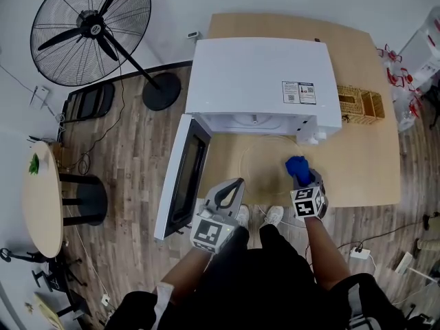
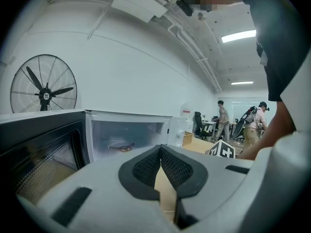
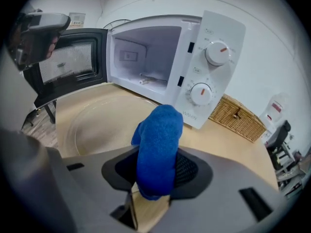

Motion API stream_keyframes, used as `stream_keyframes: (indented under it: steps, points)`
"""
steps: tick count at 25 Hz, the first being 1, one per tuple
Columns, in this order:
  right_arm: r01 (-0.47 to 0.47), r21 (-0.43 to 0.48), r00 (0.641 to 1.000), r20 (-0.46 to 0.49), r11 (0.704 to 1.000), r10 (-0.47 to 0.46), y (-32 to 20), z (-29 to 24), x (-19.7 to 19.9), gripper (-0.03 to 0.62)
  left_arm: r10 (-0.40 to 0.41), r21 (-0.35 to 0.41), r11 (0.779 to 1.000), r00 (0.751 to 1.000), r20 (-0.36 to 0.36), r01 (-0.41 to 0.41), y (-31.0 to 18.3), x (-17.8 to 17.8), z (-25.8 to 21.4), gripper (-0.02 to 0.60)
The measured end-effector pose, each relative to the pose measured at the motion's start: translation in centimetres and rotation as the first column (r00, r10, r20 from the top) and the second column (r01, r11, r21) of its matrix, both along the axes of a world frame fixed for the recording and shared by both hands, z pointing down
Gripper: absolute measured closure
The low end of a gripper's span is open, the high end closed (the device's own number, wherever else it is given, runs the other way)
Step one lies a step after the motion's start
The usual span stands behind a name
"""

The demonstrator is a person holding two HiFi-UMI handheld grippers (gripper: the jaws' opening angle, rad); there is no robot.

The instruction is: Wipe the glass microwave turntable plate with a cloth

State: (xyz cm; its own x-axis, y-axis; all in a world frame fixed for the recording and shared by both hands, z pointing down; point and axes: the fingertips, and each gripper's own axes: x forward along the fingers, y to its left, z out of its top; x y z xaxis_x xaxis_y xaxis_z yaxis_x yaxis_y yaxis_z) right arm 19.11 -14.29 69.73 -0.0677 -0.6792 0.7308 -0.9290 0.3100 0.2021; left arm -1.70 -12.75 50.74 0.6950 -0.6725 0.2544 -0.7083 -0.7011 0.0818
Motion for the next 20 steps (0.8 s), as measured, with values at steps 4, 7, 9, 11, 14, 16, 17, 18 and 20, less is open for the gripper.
stream_keyframes:
  steps: [4,7,9,11,14,16,17,18,20]
  points:
    - [-0.004,0.119,0.993,0.119,0.993,-0.01,-1.3,-3.2,-1.5,0.448,-0.012,-0.003,1.0,1.0,-0.027,0.012,-0.7,0.0,-0.6,0.575]
    - [0.005,0.242,0.982,0.184,0.97,-0.051,-2.7,-7.7,-3.0,0.448,-0.018,0.002,1.0,1.0,-0.015,0.018,-1.0,-0.2,-0.8,0.575]
    - [0.005,0.341,0.973,0.215,0.94,-0.083,-3.6,-11.2,-3.8,0.448,-0.022,0.012,1.0,1.0,-0.003,0.022,-1.4,-0.4,-0.8,0.575]
    - [0.003,0.437,0.967,0.229,0.899,-0.115,-4.2,-14.8,-4.3,0.448,-0.032,0.021,0.999,0.999,0.006,0.032,-2.0,-0.8,-1.0,0.575]
    - [0.003,0.538,0.962,0.229,0.843,-0.149,-4.4,-19.3,-4.6,0.448,-0.039,0.058,0.998,0.999,0.005,0.039,-2.9,-0.9,-2.4,0.575]
    - [0.006,0.592,0.957,0.23,0.806,-0.176,-4.4,-22.1,-4.8,0.448,-0.046,0.086,0.995,0.999,0.001,0.046,-3.4,-0.9,-3.2,0.575]
    - [0.007,0.614,0.954,0.231,0.789,-0.189,-4.3,-23.3,-4.9,0.45,-0.05,0.098,0.994,0.999,0.003,0.05,-3.6,-1.0,-3.6,0.575]
    - [0.008,0.632,0.952,0.233,0.775,-0.2,-4.2,-24.4,-5.0,0.45,-0.055,0.11,0.992,0.998,0.005,0.054,-3.9,-1.1,-3.9,0.575]
    - [0.007,0.661,0.946,0.239,0.75,-0.219,-3.8,-26.4,-5.1,0.451,-0.065,0.132,0.989,0.998,0.001,0.064,-4.6,-1.3,-4.9,0.575]
